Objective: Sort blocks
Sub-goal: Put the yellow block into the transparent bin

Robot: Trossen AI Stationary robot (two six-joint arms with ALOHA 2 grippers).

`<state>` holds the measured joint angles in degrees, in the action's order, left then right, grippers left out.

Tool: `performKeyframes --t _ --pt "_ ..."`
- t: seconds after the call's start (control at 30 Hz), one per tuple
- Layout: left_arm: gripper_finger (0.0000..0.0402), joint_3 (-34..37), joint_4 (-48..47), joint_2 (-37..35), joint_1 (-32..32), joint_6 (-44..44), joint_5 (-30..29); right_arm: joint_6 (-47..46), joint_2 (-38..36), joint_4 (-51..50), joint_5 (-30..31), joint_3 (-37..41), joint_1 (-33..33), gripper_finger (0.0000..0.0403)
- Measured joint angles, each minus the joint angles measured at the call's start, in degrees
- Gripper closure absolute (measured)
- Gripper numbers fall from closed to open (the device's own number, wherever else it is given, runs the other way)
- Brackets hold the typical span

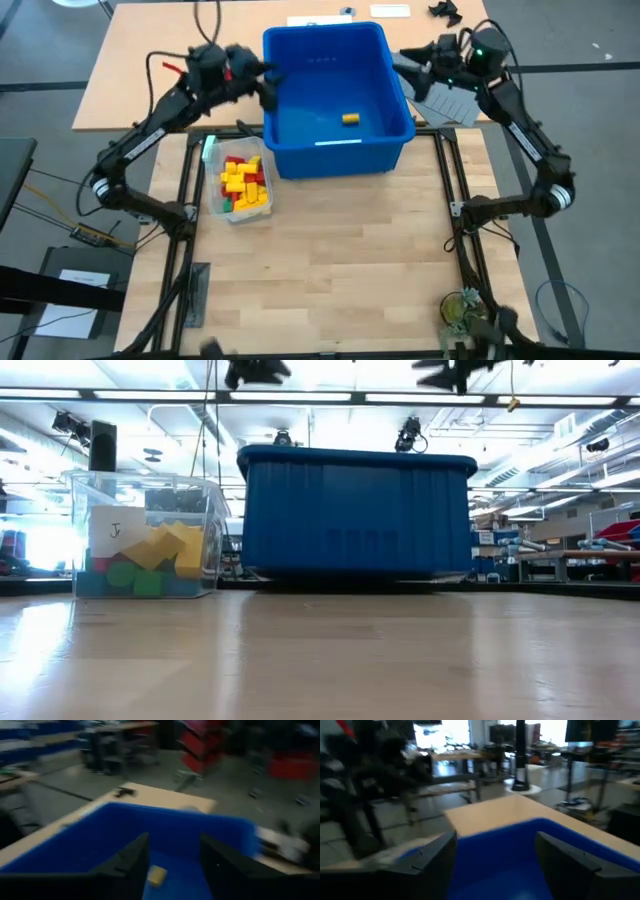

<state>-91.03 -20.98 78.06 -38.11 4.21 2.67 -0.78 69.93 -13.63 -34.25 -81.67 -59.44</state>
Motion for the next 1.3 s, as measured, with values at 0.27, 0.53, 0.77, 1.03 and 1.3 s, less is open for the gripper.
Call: performKeyframes --t 0.27,0.53,0.77,1.03,1.3 --pt "0.0349 2.1 -4.5 -2.9 17.1 1.8 -4.7 -6.8 -7.0 -9.1 -1.4 0.0 6.6 0.0179" --pt "0.039 11.9 2.8 -4.1 30.7 1.5 -11.7 -1.9 -17.7 -17.0 3.0 9.9 15.7 0.033" --pt "0.0395 26.2 14.9 -11.7 35.1 -1.7 -13.2 -5.4 -30.7 -6.4 4.1 26.9 19.8 0.0389" --pt "0.0394 40.5 20.9 -22.4 37.2 -9.1 -17.3 -8.7 -37.8 2.0 7.3 39.0 22.8 0.04" --pt "0.0394 45.2 24.4 -27.1 38.8 -10.2 -21.1 -9.7 -38.4 7.6 9.2 42.9 24.5 0.0401"
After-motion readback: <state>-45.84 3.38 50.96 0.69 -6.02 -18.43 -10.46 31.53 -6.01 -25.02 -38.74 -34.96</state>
